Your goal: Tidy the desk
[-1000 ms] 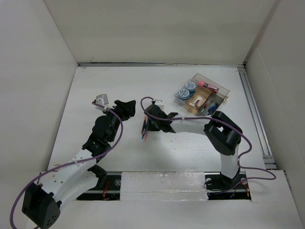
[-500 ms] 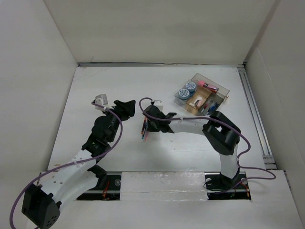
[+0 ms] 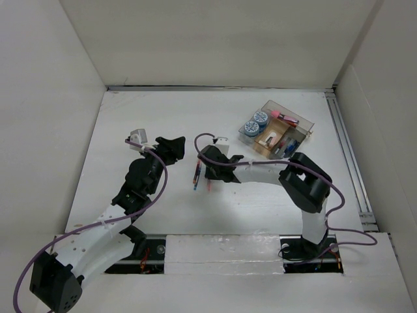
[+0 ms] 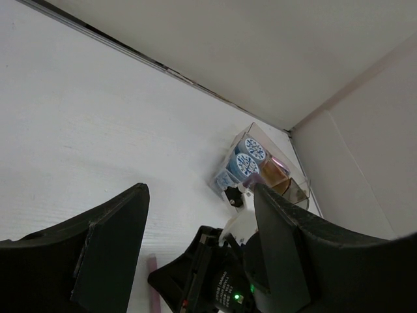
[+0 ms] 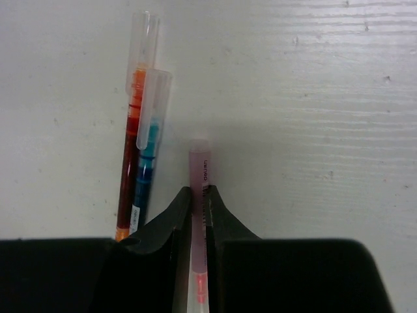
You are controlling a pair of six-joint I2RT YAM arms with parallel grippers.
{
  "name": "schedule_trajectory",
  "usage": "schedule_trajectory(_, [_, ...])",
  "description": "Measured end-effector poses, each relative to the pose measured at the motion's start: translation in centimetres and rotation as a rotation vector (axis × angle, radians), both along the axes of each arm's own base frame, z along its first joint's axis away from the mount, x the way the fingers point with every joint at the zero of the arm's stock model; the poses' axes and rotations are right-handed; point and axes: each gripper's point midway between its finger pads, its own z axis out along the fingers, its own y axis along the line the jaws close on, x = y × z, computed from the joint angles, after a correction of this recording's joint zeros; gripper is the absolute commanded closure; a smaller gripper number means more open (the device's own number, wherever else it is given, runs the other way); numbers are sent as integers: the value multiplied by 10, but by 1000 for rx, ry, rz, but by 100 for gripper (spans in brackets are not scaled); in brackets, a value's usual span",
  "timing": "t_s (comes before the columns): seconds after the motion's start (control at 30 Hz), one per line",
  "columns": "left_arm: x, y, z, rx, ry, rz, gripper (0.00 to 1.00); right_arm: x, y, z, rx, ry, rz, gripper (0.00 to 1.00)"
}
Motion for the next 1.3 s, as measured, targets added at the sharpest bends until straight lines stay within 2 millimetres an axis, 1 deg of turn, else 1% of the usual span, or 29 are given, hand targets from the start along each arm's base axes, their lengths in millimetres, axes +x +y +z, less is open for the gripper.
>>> schedule_trajectory(0.07, [0, 0, 0, 0, 0, -2, 38, 0, -14, 1, 1, 0, -22, 100])
schedule_trajectory(0.1, [0, 0, 0, 0, 0, -2, 38, 1, -26, 2, 1, 6, -42, 100])
schedule_trajectory(0.17, [0, 0, 0, 0, 0, -2, 38, 15, -58, 11, 20, 2, -114, 100])
schedule_trajectory(0.23, [0, 0, 0, 1, 1, -2, 38, 38, -100, 27, 65, -20, -222, 100])
schedule_trajectory(0.3, [0, -1, 0, 0, 0, -3, 38, 65, -146, 50, 124, -73, -351, 100])
schedule_trajectory(0.37, [0, 0, 0, 1, 1, -2, 38, 88, -196, 76, 180, -146, -487, 99])
schedule_trajectory(0.43, [0, 0, -1, 1, 1, -2, 38, 100, -241, 96, 218, -217, -608, 99])
schedule_trajectory(0.5, [0, -1, 0, 0, 0, -5, 38, 108, -275, 107, 254, -260, -709, 99])
schedule_trajectory(0.57, [0, -1, 0, 1, 1, -5, 38, 111, -304, 106, 276, -274, -792, 99])
schedule_trajectory(0.63, [0, -1, 0, 1, 1, -6, 38, 110, -328, 98, 278, -268, -862, 97])
schedule_trajectory(0.7, [0, -1, 0, 1, 1, -8, 38, 108, -346, 92, 275, -261, -914, 95])
schedule_trajectory(0.77, [0, -2, 0, 1, 1, -10, 38, 107, -355, 91, 280, -263, -945, 91])
schedule_trajectory(0.83, [0, -2, 0, 1, 1, -10, 38, 108, -357, 91, 286, -265, -956, 72])
schedule_trajectory(0.87, [-1, -2, -1, 1, 1, -10, 38, 108, -356, 91, 287, -264, -956, 66])
schedule_trajectory(0.9, [-1, -2, 0, 1, 1, -10, 38, 107, -357, 91, 291, -261, -960, 55])
schedule_trajectory(0.93, [-1, -2, 0, 1, 1, -10, 38, 107, -356, 90, 293, -257, -960, 48])
schedule_trajectory(1.03, [-1, -2, 0, 1, 1, -10, 38, 107, -353, 90, 300, -250, -945, 46])
schedule_trajectory(1.07, [-1, -2, 0, 0, 1, -10, 38, 107, -350, 90, 299, -248, -935, 51])
schedule_trajectory(1.13, [-1, -2, 0, 1, 1, -10, 38, 106, -340, 91, 298, -245, -902, 67])
schedule_trajectory(1.17, [-1, -2, 0, 1, 1, -10, 38, 107, -329, 94, 310, -245, -867, 80])
schedule_trajectory(1.23, [-1, -2, 0, 1, 1, -10, 39, 107, -295, 101, 346, -255, -760, 92])
schedule_trajectory(1.27, [-1, -2, 0, 1, 1, -11, 39, 105, -273, 104, 364, -258, -697, 99])
schedule_trajectory(1.3, [-1, -2, -1, 1, 1, -12, 39, 102, -249, 106, 379, -254, -626, 100])
